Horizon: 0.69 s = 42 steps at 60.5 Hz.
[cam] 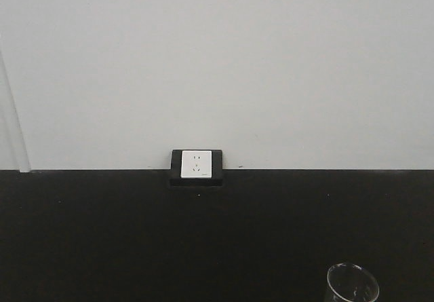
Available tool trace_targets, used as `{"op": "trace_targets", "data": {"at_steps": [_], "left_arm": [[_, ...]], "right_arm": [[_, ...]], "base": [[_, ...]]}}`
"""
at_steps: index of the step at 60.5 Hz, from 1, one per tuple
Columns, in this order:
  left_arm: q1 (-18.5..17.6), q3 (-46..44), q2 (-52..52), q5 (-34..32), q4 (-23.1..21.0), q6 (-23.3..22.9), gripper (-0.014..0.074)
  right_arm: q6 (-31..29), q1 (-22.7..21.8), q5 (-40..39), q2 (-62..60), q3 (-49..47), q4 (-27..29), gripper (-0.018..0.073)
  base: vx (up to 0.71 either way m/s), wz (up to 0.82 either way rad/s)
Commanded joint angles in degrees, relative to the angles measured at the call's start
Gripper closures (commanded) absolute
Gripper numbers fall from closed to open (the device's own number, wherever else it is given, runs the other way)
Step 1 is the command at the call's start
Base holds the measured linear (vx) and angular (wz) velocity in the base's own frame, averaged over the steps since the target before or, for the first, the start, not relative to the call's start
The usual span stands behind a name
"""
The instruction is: Grab transparent chemical and place on left bench
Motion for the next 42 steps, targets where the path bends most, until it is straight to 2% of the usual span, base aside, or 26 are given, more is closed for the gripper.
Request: {"op": "trace_targets", "data": {"at_steps": [1,19,42], "left_arm": [[-0.1,0.9,-1.1,-4.5,0.0,-0.4,0.0600],[-0.1,0.9,-1.1,-4.5,0.0,-0.4,0.0600],[-0.1,0.9,-1.1,-4.5,0.0,-0.4,0.0600]], "right_arm": [[-0.3,0.0,-3.9,0.0,-1.8,-1.0,0.0562],[-0.3,0.0,-3.9,0.0,-1.8,-1.0,0.0562],[-0.3,0.0,-3.9,0.0,-1.8,-1.0,0.0562]], "base": [[-0.02,-0.01],[-0.08,-0.09],[-0.21,-0.16]]}}
